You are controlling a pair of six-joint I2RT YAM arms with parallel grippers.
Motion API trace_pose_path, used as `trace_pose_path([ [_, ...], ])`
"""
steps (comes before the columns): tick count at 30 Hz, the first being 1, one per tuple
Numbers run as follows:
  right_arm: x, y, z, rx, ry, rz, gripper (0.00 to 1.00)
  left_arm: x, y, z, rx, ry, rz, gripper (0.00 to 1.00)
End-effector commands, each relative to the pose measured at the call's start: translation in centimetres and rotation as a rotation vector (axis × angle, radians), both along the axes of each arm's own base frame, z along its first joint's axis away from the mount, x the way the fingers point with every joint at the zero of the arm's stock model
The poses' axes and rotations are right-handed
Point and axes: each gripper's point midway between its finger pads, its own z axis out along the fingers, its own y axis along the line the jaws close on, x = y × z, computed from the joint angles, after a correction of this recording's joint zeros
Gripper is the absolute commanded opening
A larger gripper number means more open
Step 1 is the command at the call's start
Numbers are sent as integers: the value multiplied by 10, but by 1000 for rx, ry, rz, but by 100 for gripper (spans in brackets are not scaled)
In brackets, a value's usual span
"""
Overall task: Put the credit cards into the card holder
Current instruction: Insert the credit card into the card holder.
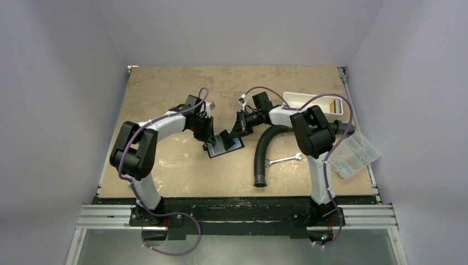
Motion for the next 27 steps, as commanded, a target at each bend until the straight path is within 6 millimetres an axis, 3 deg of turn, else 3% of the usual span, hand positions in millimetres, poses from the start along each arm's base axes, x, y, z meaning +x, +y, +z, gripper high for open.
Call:
trace_pose_path([
  [1,10,11,10,39,-46,14,0,0,14,-9,78,0,-4,17],
  [17,2,19,12,115,-31,-51,0,1,13,-7,70,-9,-1,16],
  [22,-5,20,9,130,-20,-88,0,5,9,6,34,-39,12,18],
  [27,-6,17,8,109,-35,-96,11,8,7,29,-1,-83,46,28],
])
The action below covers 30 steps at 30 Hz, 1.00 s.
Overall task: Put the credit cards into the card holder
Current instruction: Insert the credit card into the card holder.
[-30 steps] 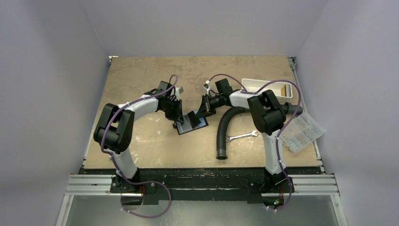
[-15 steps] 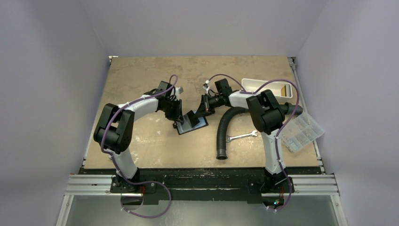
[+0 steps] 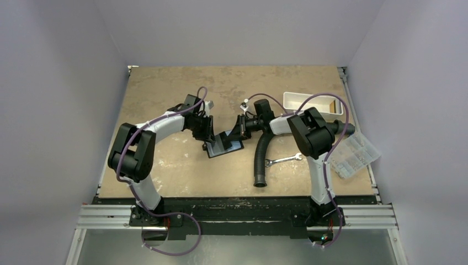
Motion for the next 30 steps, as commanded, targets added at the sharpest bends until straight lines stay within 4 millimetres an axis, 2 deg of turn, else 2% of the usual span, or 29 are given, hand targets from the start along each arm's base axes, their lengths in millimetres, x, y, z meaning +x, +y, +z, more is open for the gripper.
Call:
trace_pose_path([
  [1,0,7,17,-5,-71,-8,12,8,6,29,-15,-78,40,29],
  [5,1,4,17,-53,-97,-3,21,12,19,42,-6,-112,77,33],
  [11,4,-3,17,-151,-156,3,33,4,30,16,53,-60,82,28],
  [17,3,-9,18,-218,-188,10,39,-2,31,-3,68,-16,69,22],
  [23,-2,-3,20,-219,-196,35,36,-7,33,-8,73,0,62,18],
  [27,-8,7,21,-212,-191,47,28,-9,32,-9,72,5,57,15],
  [30,-11,13,24,-198,-185,46,18,-10,31,-10,65,10,51,13],
])
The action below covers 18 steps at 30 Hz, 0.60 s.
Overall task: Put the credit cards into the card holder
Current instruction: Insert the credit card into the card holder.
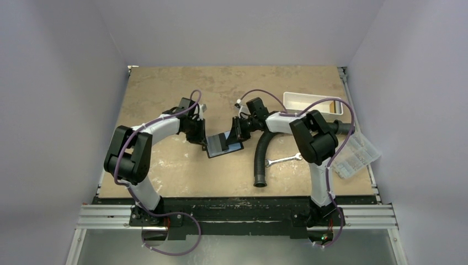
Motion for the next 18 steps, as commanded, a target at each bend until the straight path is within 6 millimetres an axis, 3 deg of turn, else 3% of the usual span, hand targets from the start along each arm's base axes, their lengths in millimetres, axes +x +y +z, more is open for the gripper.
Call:
trace_pose_path([
  [1,1,16,25,38,-52,8,14,-2,-2,-1,-12,-1,-21,12],
  [7,-6,33,39,142,-25,-36,9,-3,-5,-1,-29,3,-26,9],
  [18,-5,29,32,69,-57,-9,17,-3,-6,1,-35,-3,-31,7],
])
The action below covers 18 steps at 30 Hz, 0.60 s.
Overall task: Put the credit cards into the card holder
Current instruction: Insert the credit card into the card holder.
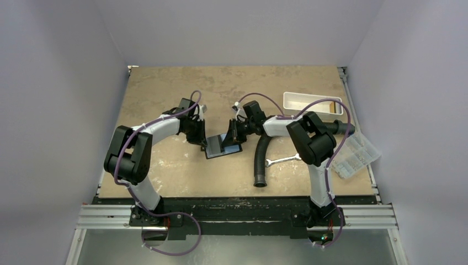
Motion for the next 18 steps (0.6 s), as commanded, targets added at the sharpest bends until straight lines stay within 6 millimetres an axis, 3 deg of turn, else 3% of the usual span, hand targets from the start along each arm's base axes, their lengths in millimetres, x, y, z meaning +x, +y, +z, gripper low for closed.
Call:
trace_pose_path([
  [1,8,9,31,29,-94,23,18,1,-4,3,-21,-15,-23,7],
  [8,-2,26,33,51,-98,53,18,1,-5,3,-27,-16,-25,5],
  [18,-3,22,38,42,-120,73,23,1,-5,5,-28,-21,-26,4],
])
